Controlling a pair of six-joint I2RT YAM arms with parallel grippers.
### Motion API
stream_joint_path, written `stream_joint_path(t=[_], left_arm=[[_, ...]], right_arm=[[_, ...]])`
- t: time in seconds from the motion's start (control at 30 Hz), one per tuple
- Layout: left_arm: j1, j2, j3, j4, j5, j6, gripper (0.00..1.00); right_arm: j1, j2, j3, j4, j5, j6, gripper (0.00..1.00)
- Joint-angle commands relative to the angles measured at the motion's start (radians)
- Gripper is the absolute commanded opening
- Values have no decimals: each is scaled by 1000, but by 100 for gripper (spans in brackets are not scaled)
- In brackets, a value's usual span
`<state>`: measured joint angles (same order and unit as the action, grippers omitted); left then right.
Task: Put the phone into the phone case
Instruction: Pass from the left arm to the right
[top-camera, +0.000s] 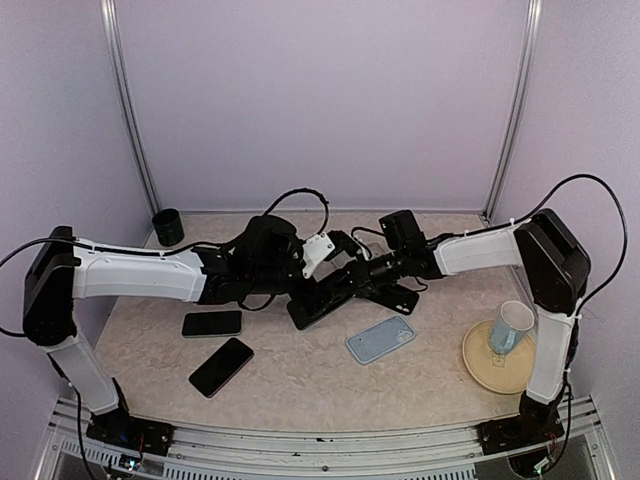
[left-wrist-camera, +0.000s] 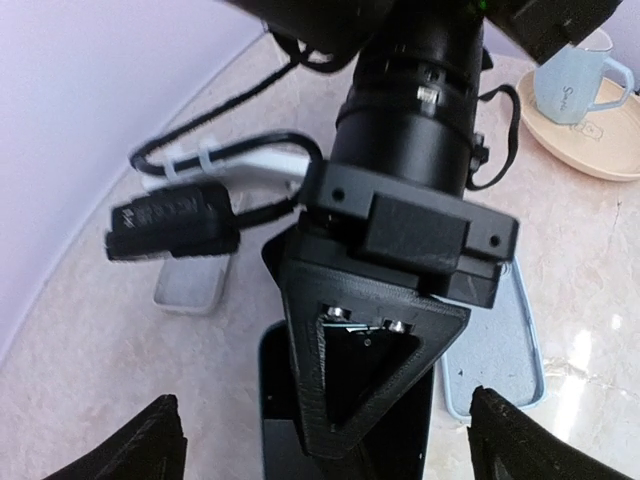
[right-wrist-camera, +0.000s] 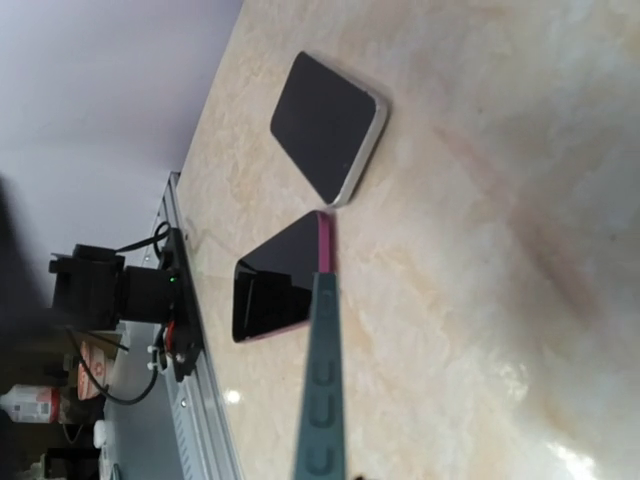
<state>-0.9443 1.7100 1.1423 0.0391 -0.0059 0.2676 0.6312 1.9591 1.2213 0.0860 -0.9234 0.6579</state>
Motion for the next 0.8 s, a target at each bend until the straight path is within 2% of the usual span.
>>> stream_joint_path(t=[0.0,0.17,0.37,0.57,0.7,0.77], left_arm=[[-2,-62,-21,48,-14,-28,99],[9,-85,-36,48,-31,-93,99],[77,-142,-26,32,-36,-290,99],[105,-166,58,-94,-81,-314,99],[169,-179,90,-102,-7,-430,99],[213,-164,139,-149,83,-484,99]], right_arm=[[-11,-60,27,0,-26,-14,0],[-21,-89,35,-30,-11,-42,0],[-78,-155,-16,-23,3,-111,0],[-101,-228,-18,-133,185,-261,0],[-102,-285,-48,-133,295,-299,0],[-103,-307,-62,-111,323,-284,0]])
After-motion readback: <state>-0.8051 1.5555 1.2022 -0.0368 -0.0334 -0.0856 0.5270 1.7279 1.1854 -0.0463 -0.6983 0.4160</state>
